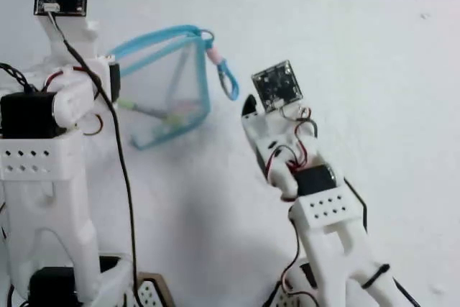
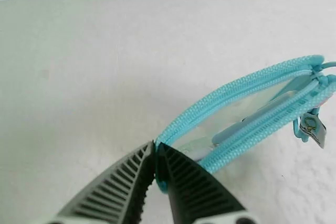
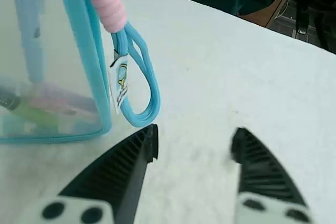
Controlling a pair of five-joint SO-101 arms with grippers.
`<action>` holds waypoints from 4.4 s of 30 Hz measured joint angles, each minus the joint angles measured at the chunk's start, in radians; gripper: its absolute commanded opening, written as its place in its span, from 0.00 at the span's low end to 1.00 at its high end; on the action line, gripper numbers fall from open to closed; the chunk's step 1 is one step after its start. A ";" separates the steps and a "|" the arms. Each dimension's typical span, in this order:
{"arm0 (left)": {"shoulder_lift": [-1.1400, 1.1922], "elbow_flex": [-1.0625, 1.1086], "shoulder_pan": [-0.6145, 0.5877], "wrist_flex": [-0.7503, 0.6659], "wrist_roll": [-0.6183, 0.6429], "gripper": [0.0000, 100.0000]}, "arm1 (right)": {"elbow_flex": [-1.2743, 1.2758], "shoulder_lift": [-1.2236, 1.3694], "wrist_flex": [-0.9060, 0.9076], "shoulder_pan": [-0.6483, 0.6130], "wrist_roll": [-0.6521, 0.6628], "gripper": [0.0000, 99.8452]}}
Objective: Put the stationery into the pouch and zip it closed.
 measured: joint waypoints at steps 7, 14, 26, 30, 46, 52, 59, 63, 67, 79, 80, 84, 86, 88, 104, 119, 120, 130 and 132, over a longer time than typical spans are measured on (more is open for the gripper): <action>0.000 0.000 0.000 0.000 0.000 0.02 | -0.063 0.224 -0.126 -0.038 -0.049 0.31; 0.000 0.000 0.000 0.000 0.000 0.02 | -0.157 0.489 -0.295 0.043 -0.055 0.31; 0.000 0.000 0.000 -0.006 0.000 0.02 | -0.267 0.585 -0.245 -0.051 -0.061 0.31; 0.000 0.000 0.000 -0.006 0.000 0.02 | -0.267 0.586 -0.198 -0.063 -0.061 0.31; 0.000 0.000 0.000 -0.006 0.000 0.02 | -0.267 0.433 -0.127 -0.192 -0.061 0.31; 0.000 0.000 0.000 -0.006 0.000 0.02 | -0.267 0.453 -0.203 -0.207 -0.118 0.31; 0.000 0.000 0.000 -0.006 0.000 0.02 | -0.267 0.434 -0.279 -0.273 -0.135 0.31; 0.000 0.000 0.000 -0.006 0.000 0.02 | -0.267 0.416 -0.345 -0.281 -0.135 0.30; 0.002 0.000 0.000 -0.006 0.002 0.02 | -0.272 0.416 -0.411 -0.281 -0.135 0.30; 0.002 0.000 -0.002 -0.006 0.000 0.02 | -0.514 0.416 -0.402 -0.284 -0.133 0.30; 0.000 0.000 0.000 -0.006 -0.002 0.02 | -0.545 0.408 -0.402 -0.284 -0.135 0.30; 0.000 0.000 0.002 -0.006 -0.003 0.02 | -0.612 0.399 -0.400 -0.288 -0.072 0.30; 0.000 0.000 0.002 -0.006 -0.003 0.02 | -0.631 0.399 -0.400 -0.288 -0.029 0.30; 0.000 0.000 0.002 -0.006 -0.003 0.02 | -0.646 0.399 -0.400 -0.288 0.006 0.30; 0.000 0.000 0.002 -0.006 -0.003 0.03 | -0.861 0.393 -0.384 -0.299 0.060 0.01; 0.018 0.054 0.000 -0.242 -0.006 0.15 | -1.030 0.295 -0.247 -0.269 0.063 0.02; 0.018 0.054 0.000 -0.249 0.000 0.17 | -1.048 0.292 -0.229 -0.270 0.063 0.02; 0.018 0.038 0.000 -0.245 0.161 0.26 | -1.142 0.293 -0.074 -0.279 0.044 0.02; 0.018 0.000 0.000 -0.218 0.163 0.26 | -1.143 0.308 -0.055 -0.279 0.023 0.02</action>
